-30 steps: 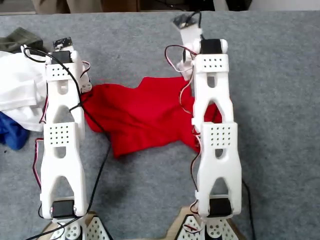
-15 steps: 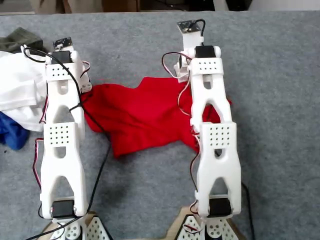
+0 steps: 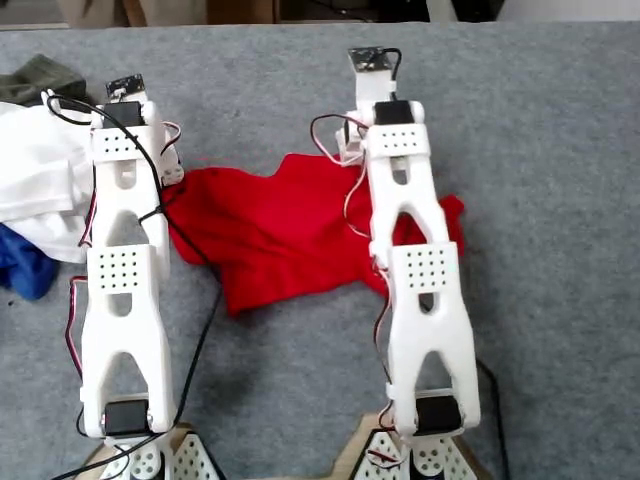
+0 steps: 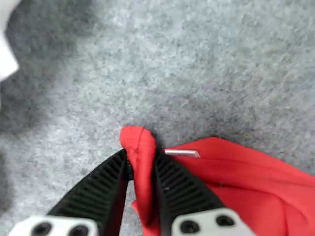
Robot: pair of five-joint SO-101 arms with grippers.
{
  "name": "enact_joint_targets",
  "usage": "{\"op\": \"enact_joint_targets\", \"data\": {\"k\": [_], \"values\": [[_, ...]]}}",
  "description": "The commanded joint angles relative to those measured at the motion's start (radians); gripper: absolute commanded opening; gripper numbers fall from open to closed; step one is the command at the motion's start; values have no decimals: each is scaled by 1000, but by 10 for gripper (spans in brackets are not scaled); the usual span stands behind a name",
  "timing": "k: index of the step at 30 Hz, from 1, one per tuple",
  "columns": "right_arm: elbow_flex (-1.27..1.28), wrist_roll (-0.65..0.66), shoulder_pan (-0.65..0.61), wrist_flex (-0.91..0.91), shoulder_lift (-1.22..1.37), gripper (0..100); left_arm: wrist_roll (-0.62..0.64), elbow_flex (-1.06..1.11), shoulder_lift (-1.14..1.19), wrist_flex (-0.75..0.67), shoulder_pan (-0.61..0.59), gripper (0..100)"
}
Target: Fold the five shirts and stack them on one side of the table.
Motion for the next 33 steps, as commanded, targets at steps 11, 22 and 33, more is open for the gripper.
{"op": "enact_joint_targets", "data": {"k": [11,22,33], "values": [[-96,-2,-12,5,30,133,-3,-15,-2,17,29,18],[-94,-6,-8,8,30,45,-5,-15,-2,17,29,18],[-122,-2,18,14,24,4,-3,-15,-2,17,29,18]]}}
